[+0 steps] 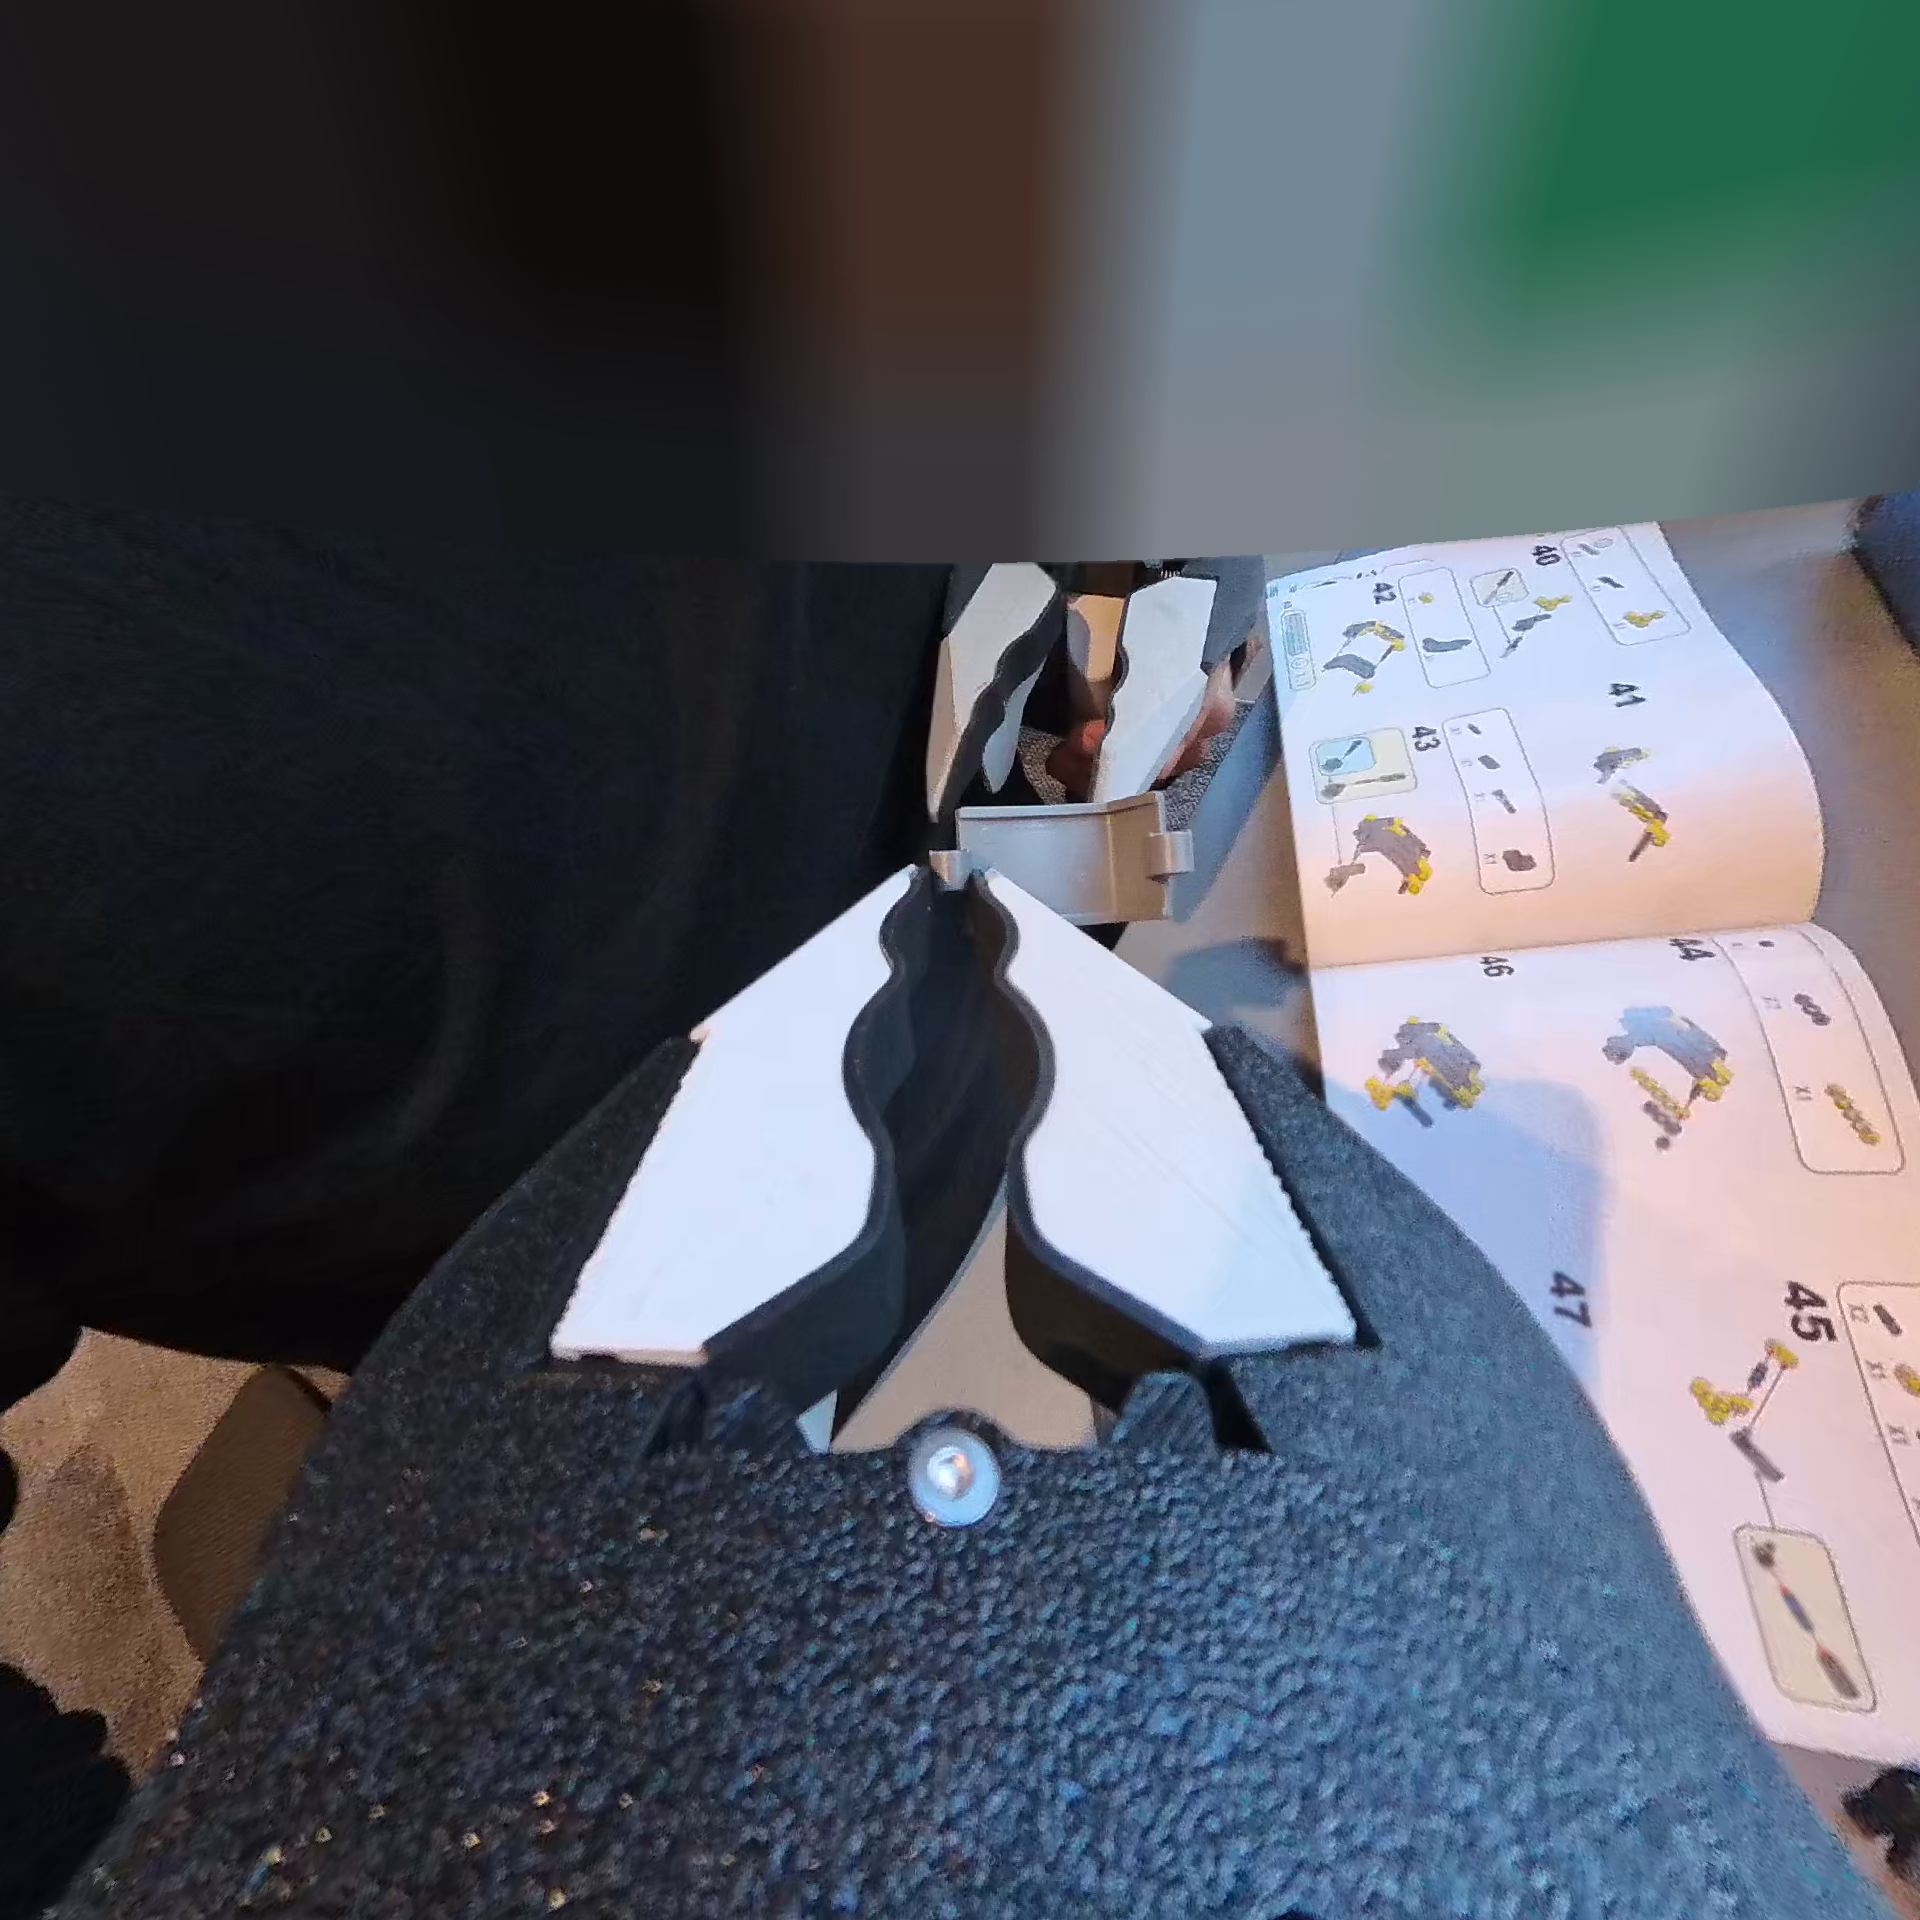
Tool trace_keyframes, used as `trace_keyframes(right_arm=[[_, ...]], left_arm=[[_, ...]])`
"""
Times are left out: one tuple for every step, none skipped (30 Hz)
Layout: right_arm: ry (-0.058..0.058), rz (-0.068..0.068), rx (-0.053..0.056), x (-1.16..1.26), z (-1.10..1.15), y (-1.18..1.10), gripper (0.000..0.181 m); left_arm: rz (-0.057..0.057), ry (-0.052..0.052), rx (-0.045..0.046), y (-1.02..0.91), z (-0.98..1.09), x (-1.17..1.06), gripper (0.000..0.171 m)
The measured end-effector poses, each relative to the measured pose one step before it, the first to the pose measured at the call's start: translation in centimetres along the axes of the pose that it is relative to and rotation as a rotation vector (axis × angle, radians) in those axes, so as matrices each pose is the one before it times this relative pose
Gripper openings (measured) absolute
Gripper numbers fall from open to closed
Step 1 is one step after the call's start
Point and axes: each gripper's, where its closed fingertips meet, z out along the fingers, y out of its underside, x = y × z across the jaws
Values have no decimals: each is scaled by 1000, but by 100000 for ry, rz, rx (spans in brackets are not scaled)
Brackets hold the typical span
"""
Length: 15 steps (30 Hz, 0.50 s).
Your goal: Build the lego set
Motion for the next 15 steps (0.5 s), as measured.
trace_keyframes(right_arm=[[-1000, 587, -102, 289, 161, -80, 7], [-1054, 468, -140, 250, 156, -71, 7], [-945, 430, -300, 256, 130, -26, 7], [-740, 436, -544, 284, 101, 35, 6], [-681, 347, -531, 286, 89, 55, 7], [-755, 366, -241, 315, 77, 19, 7], [-803, 544, -171, 333, 70, -8, 6], [-882, 668, -318, 345, 78, -32, 7], [-780, 675, -643, 355, 72, -13, 7], [-591, 448, -1099, 354, 63, 33, 7], [-669, 176, -1339, 282, 50, 55, 7], [-938, -17, -1380, 151, 37, 23, 7], [-1049, -230, -1174, 30, 24, -36, 7], [-862, -428, -1004, -23, 33, -67, 7], [-569, -549, -864, -29, 48, -43, 7]], left_arm=[[172, -860, -723, 76, -170, -192, 38], [560, -1385, -939, 133, -177, -239, 38], [618, -1769, -616, 123, -192, -307, 38], [283, -1318, -45, 69, -179, -276, 37], [-317, -573, 404, -13, -111, -224, 38], [-914, -108, 384, -36, -32, -167, 38], [-1120, -45, 187, -24, 26, -151, 38], [-1013, -351, -169, 27, 33, -168, 38], [-765, -1189, -457, 75, 21, -275, 38], [-383, -1803, -363, 81, -11, -339, 39], [-84, -2018, -312, 72, -35, -349, 40], [-38, -1680, -170, 27, -37, -282, 41], [-11, -956, 216, -53, -25, -127, 41], [-16, -447, 160, -48, 23, -12, 41], [84, -317, -298, 43, 49, 31, 41]])
